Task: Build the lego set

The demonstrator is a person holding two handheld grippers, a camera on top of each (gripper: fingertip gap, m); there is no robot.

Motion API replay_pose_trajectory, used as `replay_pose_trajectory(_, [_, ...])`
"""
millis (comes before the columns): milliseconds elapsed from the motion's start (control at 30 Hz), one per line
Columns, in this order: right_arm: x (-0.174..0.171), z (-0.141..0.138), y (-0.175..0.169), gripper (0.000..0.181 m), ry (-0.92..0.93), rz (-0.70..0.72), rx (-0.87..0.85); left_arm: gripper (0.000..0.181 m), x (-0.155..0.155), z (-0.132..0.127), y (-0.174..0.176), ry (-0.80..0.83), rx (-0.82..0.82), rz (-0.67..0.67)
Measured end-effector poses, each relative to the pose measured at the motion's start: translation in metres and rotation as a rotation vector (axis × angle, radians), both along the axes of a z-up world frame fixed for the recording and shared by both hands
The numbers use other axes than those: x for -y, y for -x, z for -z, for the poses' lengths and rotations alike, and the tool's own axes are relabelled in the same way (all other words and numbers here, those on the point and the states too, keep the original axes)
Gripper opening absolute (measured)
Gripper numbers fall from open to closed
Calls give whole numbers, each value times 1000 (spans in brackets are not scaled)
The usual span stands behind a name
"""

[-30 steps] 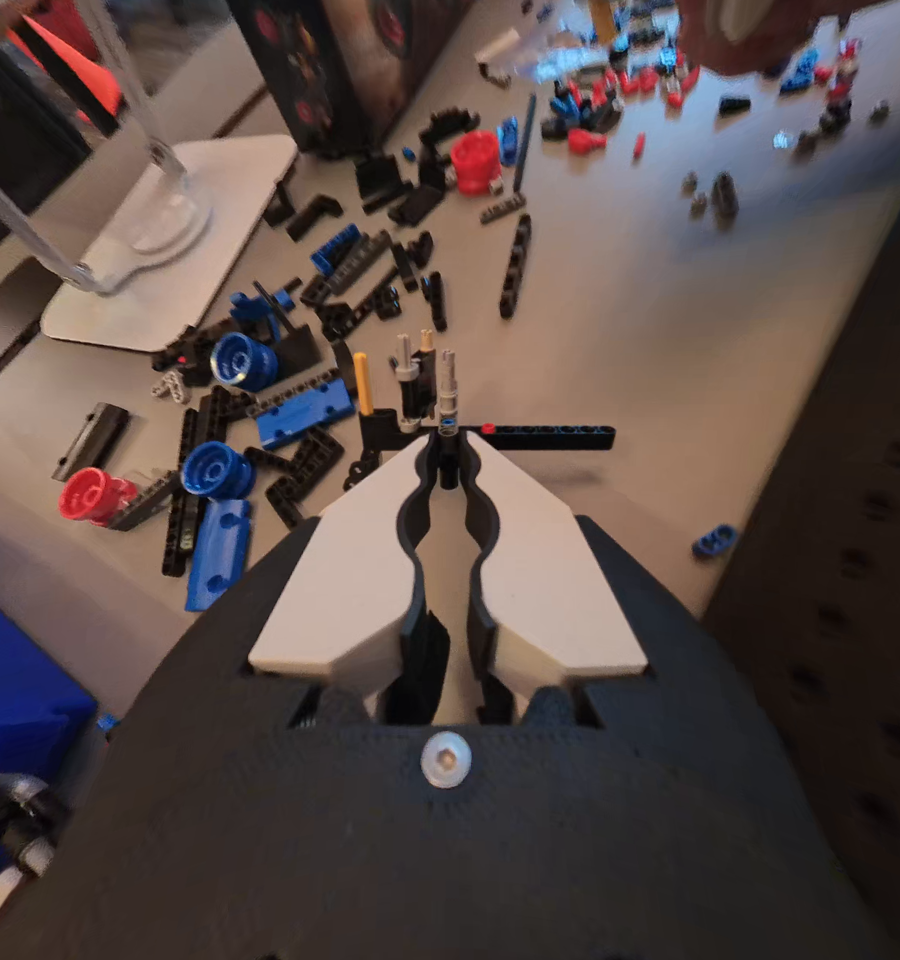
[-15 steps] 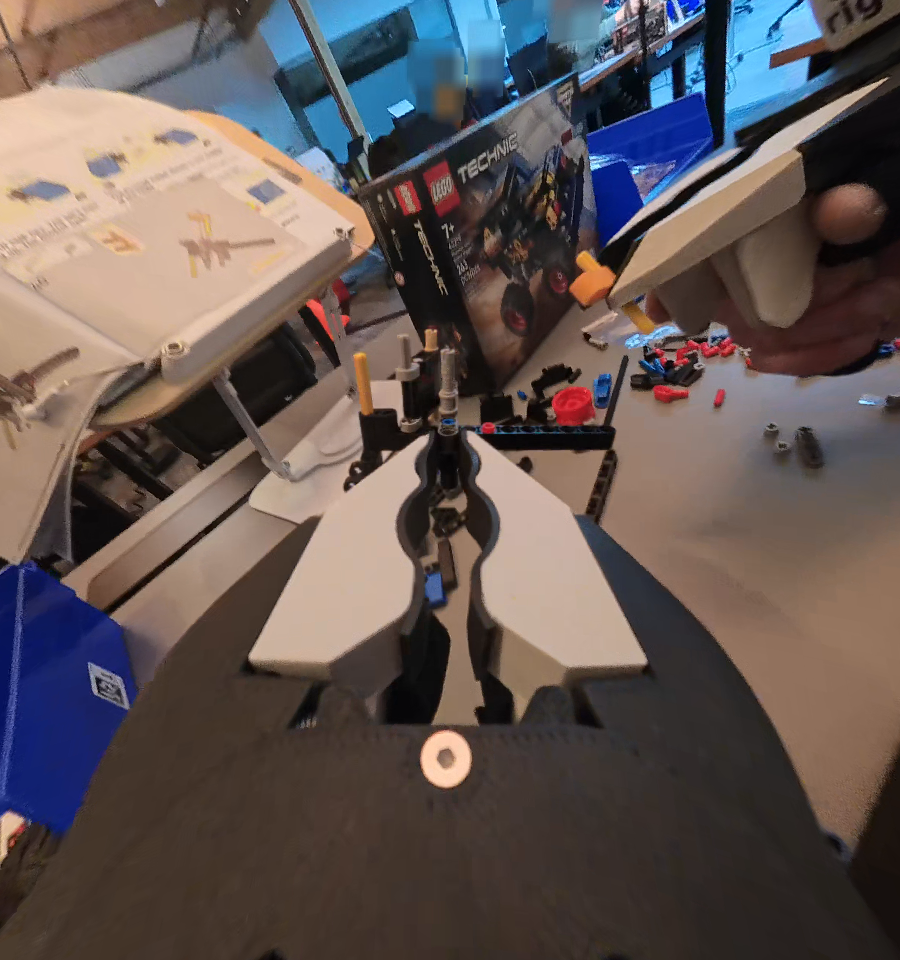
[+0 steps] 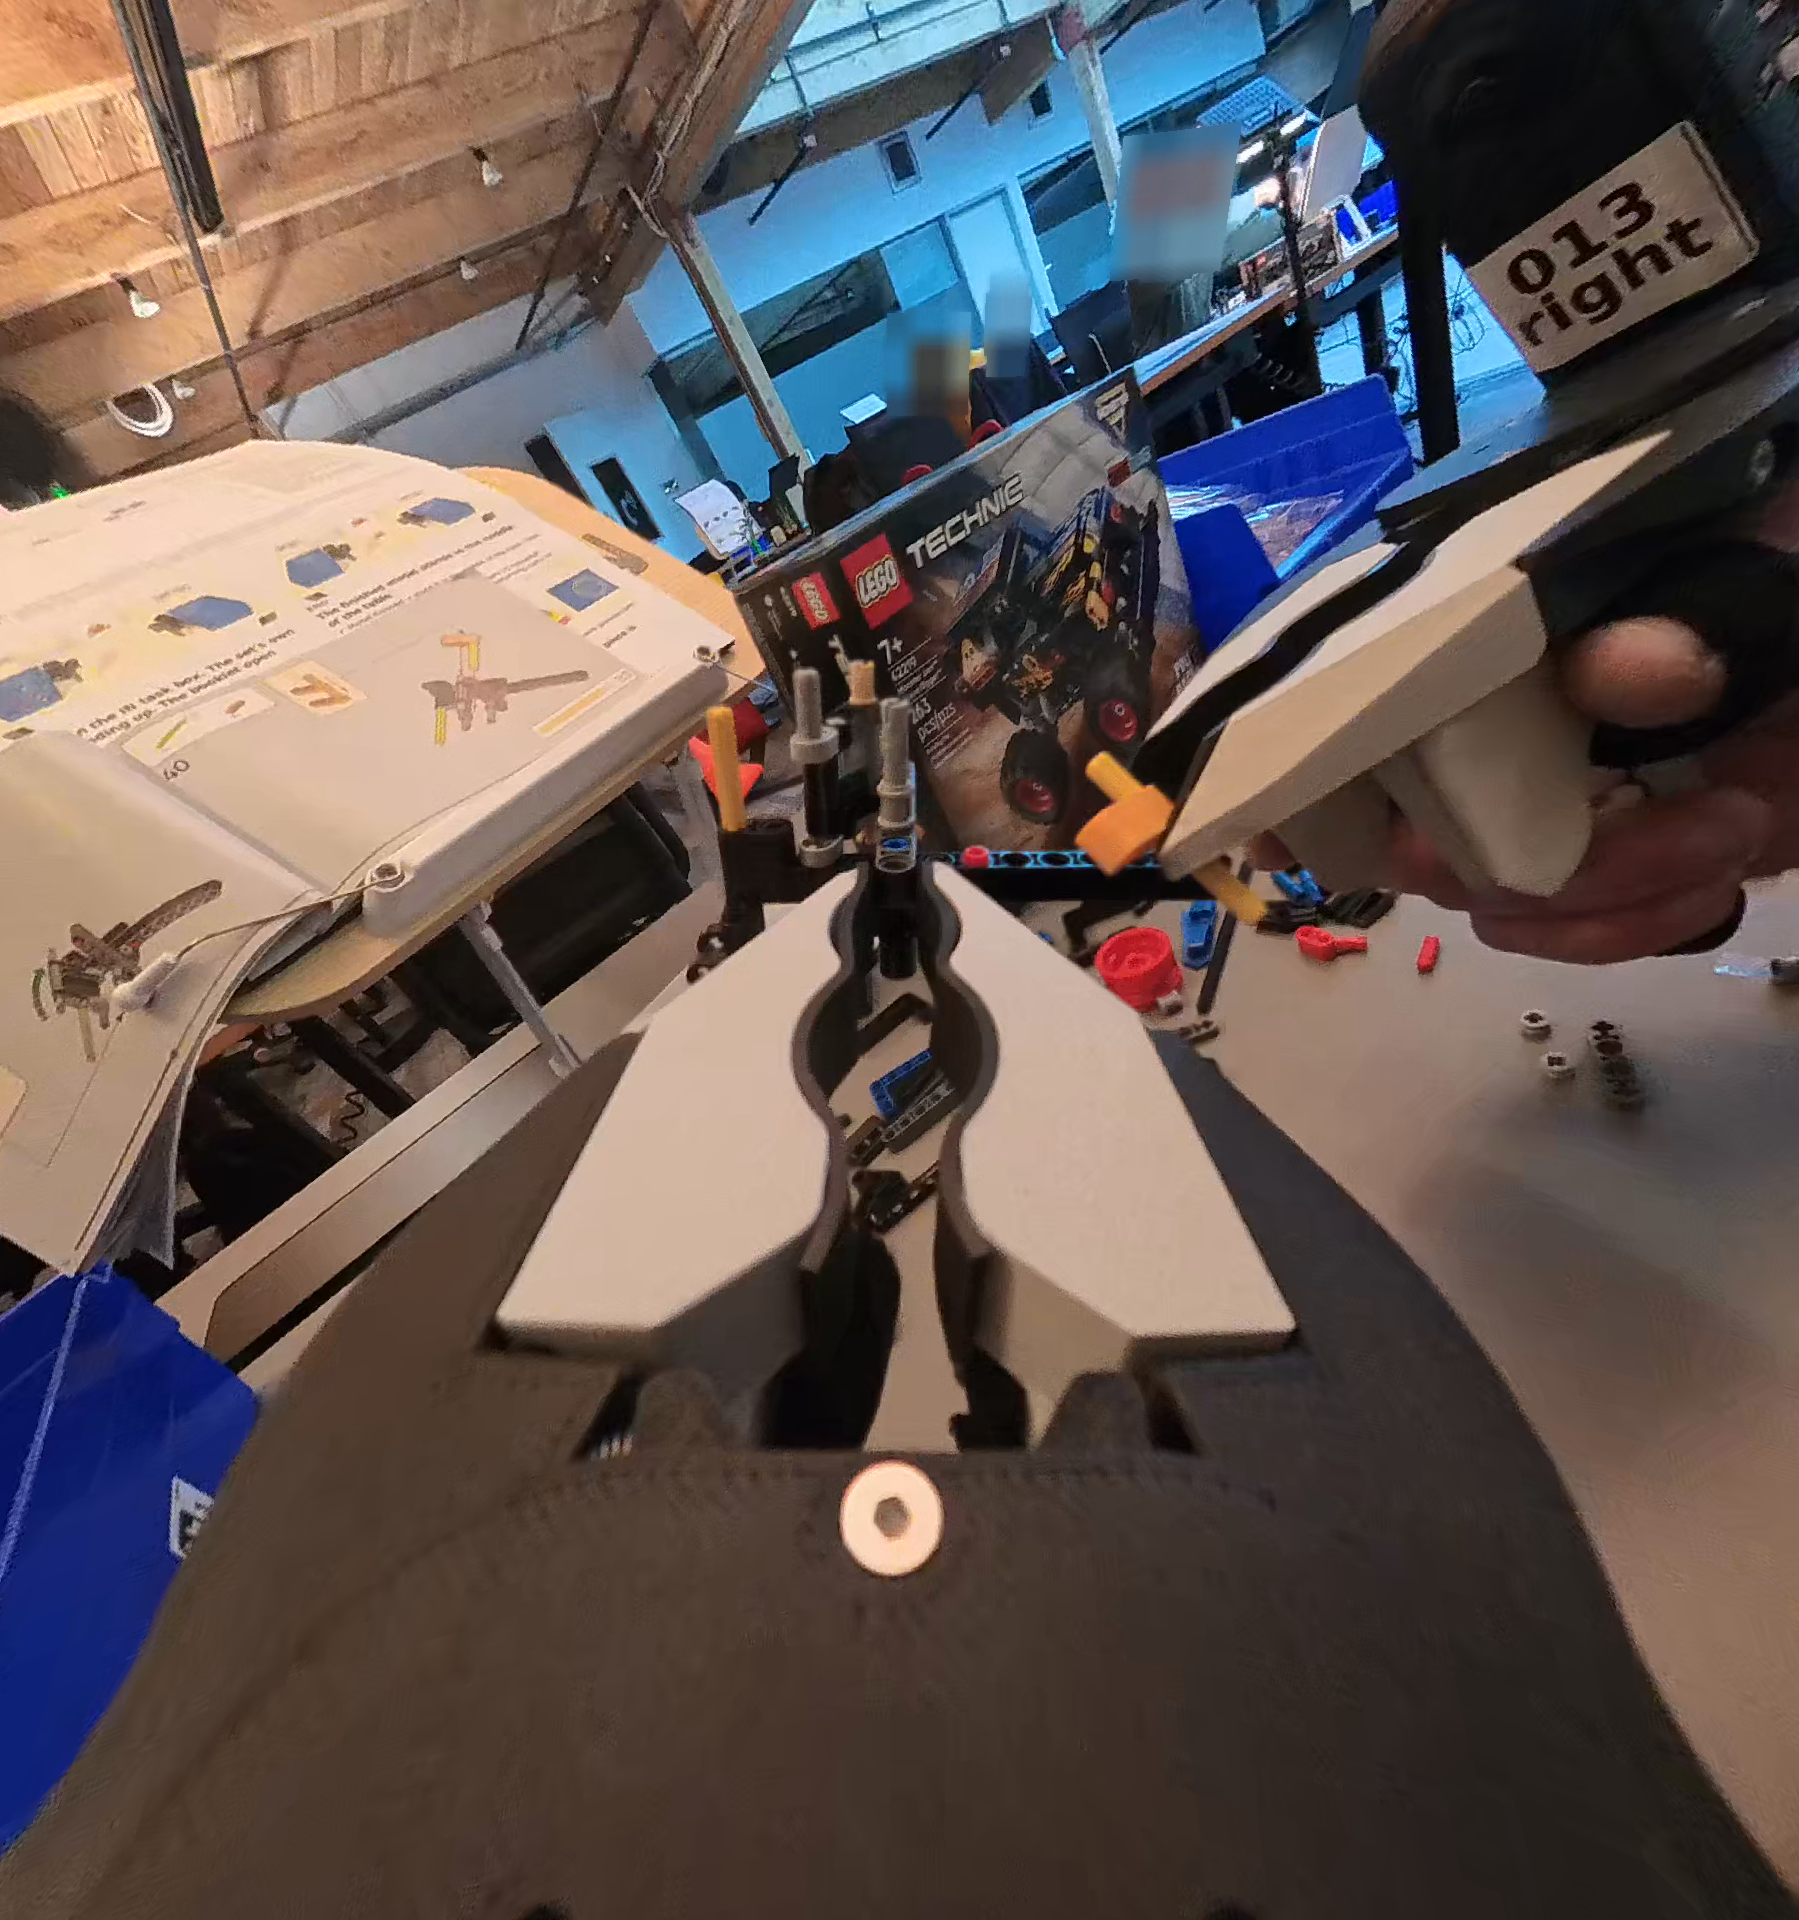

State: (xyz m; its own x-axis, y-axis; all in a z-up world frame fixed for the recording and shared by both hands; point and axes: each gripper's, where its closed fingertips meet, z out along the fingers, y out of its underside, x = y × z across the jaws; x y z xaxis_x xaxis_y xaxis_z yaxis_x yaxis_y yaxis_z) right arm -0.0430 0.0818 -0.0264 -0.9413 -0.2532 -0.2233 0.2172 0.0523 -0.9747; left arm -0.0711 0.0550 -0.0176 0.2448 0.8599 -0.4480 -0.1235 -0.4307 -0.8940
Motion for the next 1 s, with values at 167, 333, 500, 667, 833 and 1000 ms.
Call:
replay_pose_trajectory(167, [-2, -6, 5, 10, 32, 16, 23, 6, -4, -1, 0, -1, -10, 7])
replay_pose_trajectory(333, [-8, -19, 18, 10, 93, 49, 79, 6, -1, -11, -5, -152, -13, 72])
replay_pose_trajectory(500, [-13, -30, 26, 9, 157, 77, 134, 5, 2, -21, -8, -336, -10, 156])
replay_pose_trajectory(667, [-15, -32, 38, 9, 174, 127, 179, 6, -1, -29, -13, -438, -20, 232])
replay_pose_trajectory(833, [-15, -32, 46, 10, 182, 155, 232, 6, -13, -34, -18, -539, 1, 361])
replay_pose_trajectory(1000, [-13, -34, 40, 10, 193, 134, 251, 6, -24, -34, -20, -596, 20, 440])
